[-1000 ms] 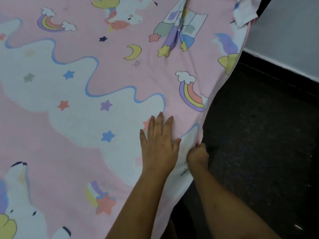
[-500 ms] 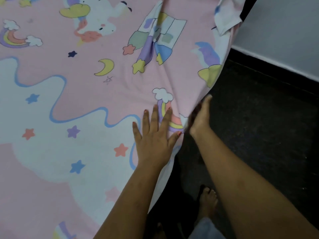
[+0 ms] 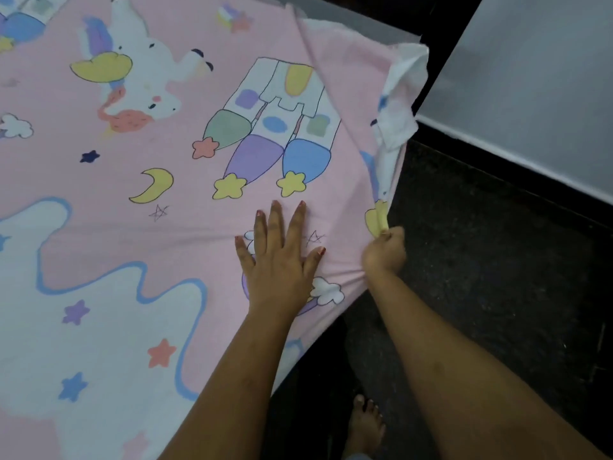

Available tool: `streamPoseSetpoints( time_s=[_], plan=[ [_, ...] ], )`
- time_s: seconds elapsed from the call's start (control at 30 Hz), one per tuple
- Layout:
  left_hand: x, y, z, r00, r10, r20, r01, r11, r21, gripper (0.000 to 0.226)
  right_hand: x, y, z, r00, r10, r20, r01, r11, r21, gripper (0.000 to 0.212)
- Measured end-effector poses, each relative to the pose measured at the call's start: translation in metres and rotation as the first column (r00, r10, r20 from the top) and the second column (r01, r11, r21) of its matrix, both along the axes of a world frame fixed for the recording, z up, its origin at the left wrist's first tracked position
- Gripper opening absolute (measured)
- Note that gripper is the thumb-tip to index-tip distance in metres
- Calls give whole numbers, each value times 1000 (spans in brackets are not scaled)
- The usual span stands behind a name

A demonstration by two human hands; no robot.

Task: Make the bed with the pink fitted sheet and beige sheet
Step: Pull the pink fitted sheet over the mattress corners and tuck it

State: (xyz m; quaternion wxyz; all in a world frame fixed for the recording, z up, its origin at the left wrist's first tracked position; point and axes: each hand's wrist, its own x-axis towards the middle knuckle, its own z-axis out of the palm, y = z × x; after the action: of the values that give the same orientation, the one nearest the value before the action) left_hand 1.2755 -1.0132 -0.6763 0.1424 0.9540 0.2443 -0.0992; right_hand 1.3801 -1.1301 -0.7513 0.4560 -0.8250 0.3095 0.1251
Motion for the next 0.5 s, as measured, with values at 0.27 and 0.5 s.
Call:
streamPoseSetpoints(
  time_s=[0.27,0.5],
  plan=[
    [30,-7,18,990,90,-113,-101,991,-93,70,26,3,5,943,256,-210,-234,964,124,14],
    [78,-12,36,980,44,-193,-72,987,-145,66,107,14,54,995,28,95,-83,758,647,82]
  ],
)
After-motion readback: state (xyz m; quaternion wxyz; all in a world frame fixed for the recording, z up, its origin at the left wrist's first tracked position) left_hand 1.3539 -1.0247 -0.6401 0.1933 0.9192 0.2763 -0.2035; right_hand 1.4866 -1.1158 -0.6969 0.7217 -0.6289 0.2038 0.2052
